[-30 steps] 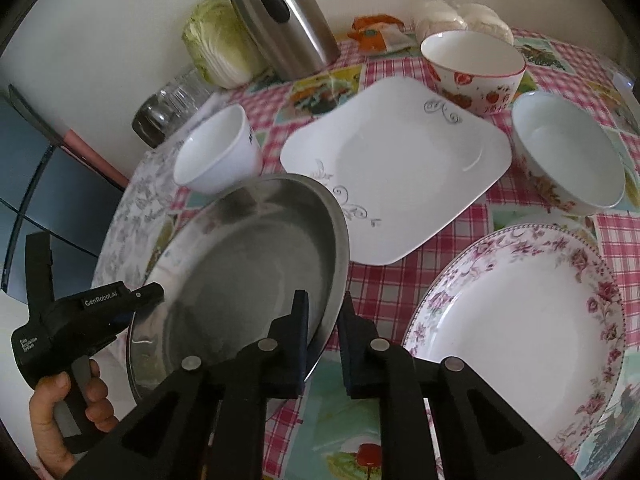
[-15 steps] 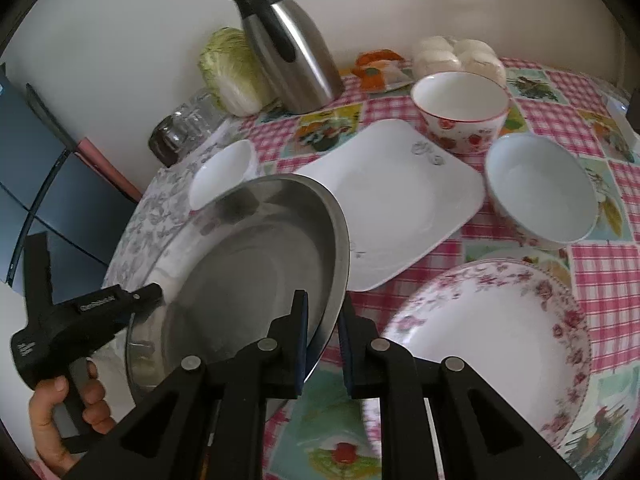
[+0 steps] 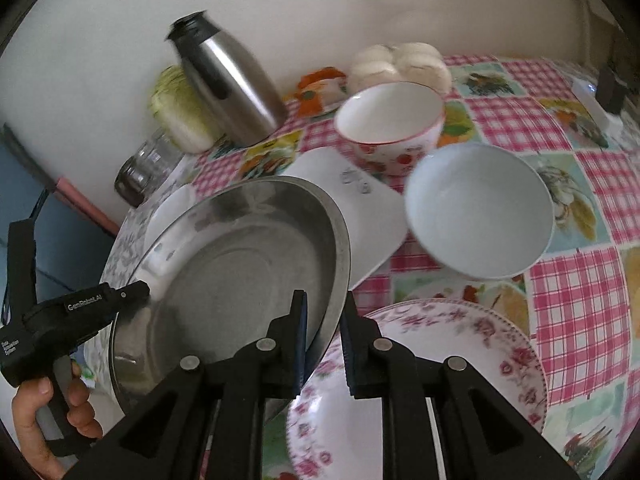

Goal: Organize plates and bowls
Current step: 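Slide the steel basin toward the white bowls and open the left tool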

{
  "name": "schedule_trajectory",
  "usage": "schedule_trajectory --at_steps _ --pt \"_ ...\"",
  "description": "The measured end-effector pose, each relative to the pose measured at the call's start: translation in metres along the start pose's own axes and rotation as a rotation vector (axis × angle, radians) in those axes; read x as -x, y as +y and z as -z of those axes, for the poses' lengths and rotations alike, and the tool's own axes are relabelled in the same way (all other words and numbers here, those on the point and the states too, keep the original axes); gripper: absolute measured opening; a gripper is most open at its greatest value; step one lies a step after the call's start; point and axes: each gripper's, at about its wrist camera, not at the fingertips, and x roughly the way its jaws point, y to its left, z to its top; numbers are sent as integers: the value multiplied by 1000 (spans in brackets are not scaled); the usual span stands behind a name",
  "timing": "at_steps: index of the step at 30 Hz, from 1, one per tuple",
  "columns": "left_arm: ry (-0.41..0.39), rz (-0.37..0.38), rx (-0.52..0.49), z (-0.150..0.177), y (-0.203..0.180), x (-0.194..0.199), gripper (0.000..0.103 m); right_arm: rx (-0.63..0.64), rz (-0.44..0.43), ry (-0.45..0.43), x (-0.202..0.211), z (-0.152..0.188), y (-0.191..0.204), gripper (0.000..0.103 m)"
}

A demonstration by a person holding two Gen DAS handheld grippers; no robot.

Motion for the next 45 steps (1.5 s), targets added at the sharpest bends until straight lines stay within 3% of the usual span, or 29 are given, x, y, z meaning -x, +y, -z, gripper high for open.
schedule_trajectory --at_steps 8,18,27,29,31,41,45 --pt "-18 -8 -49 -14 -28 -24 24 -44 39 1 -17 -9 -20 19" --pt "-53 25 -40 -32 -33 -42 24 -40 49 -16 -33 -20 -23 20" --pt "-19 45 -50 -31 -26 -54 32 -7 63 11 -46 -21 -19 20" --pt "-20 37 -59 -29 -25 -51 39 -4 63 10 -45 -21 -18 24" --pt "-31 35 -69 -27 -25 -47 47 -3 60 10 -44 -21 -18 34" --pt "-30 -3 -108 -5 -29 -24 69 38 56 -39 -15 -19 -10 38" --pt "-20 3 -85 5 -25 -17 81 53 76 -51 -4 -10 -9 56"
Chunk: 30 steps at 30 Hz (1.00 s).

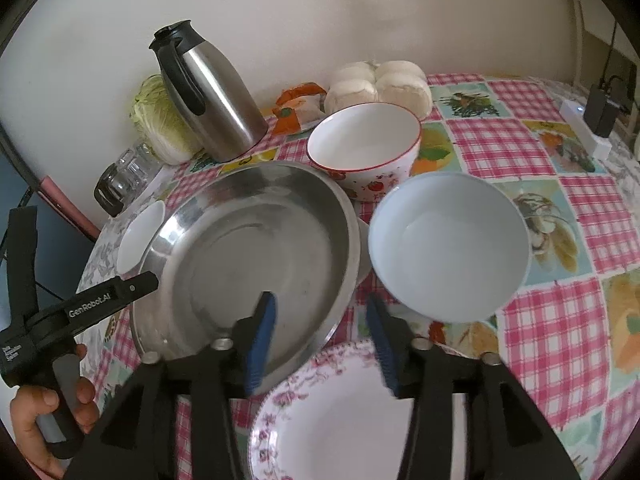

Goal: Organize plates and bowls
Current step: 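Slide the steel basin toward the white bowls and open the left tool, then move the right tool to the rim of the floral white plate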

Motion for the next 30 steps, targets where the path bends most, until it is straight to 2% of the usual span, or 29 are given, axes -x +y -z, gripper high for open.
schedule_trajectory --at_steps 3,5,7,13,20,24,30 --pt "-3 -2 3 7 2 5 88 2 17 11 2 7 -1 58" --pt "-3 2 6 13 4 10 100 1 26 14 3 10 -2 60" --pt "-3 11 10 16 5 13 102 4 35 20 3 13 -2 67" --pt "-21 28 16 28 7 25 103 9 42 6 11 23 2 81" --pt "-30 41 19 37 7 33 103 25 65 2 20 32 4 84" --pt "-42 47 19 41 6 39 103 33 73 -5 26 35 4 91" --pt "-48 54 2 48 0 44 103 31 85 -17 36 40 1 92"
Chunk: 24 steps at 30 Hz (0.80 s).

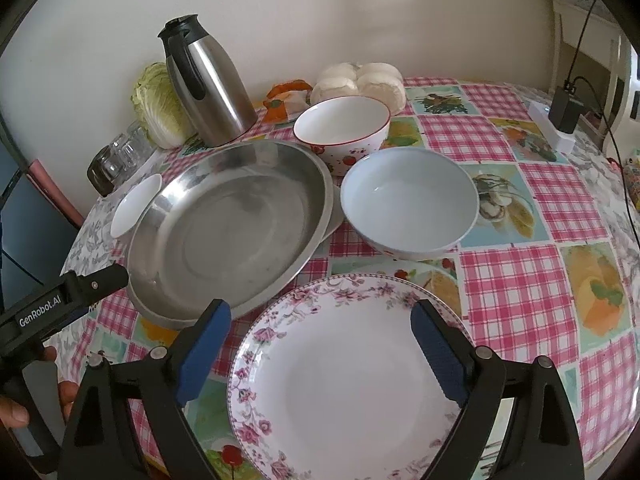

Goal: Organize plates and bowls
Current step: 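Move the right tool to the rim of the floral white plate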

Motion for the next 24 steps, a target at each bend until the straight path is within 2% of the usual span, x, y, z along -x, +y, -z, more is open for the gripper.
schedule_trajectory --at_steps 11,14,24 --pt "-99 30 -68 11 -21 20 103 -12 14 -42 20 6 -14 93" --pt "-83 45 -89 14 -29 19 103 -14 20 -55 24 7 -20 93" --pt "-16 112 -156 26 -57 12 103 -70 73 0 20 15 -50 93"
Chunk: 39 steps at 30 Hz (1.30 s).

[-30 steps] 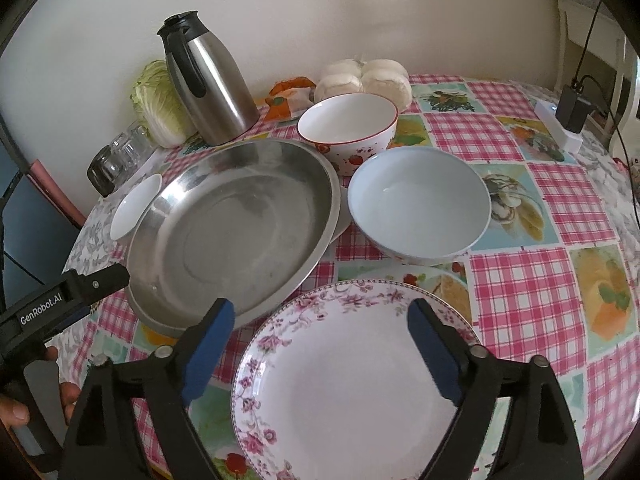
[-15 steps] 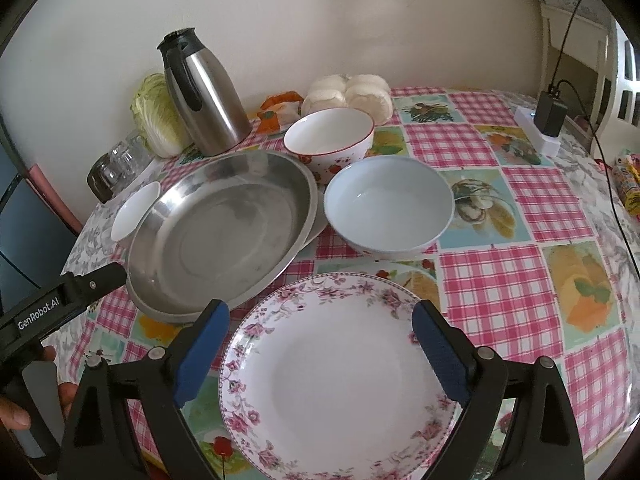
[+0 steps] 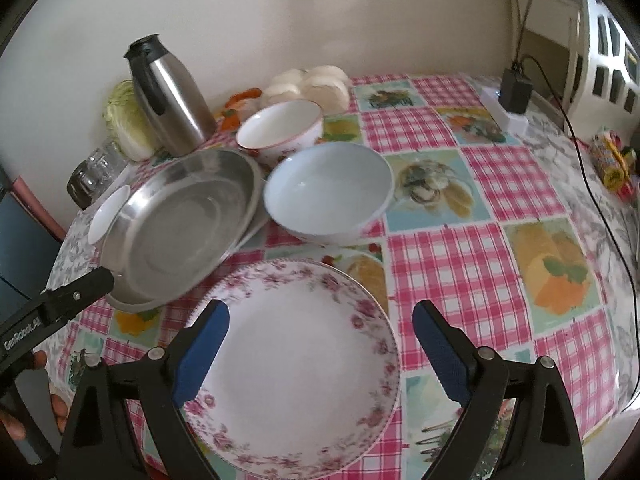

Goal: Organize plates and bowls
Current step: 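Move the right tool to the rim of the floral white plate, then close the right tool on the floral plate rim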

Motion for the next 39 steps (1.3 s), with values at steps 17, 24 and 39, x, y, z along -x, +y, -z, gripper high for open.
schedule_trajectory --at_steps 17,24,39 --pt "234 8 -134 24 -47 -36 103 -267 -27 193 -31 15 -67 93" --pt "300 27 -113 30 -49 -50 99 -326 -84 245 -42 20 -73 93" --pt "417 80 -36 37 -38 -77 60 -316 -122 277 -55 14 -53 46"
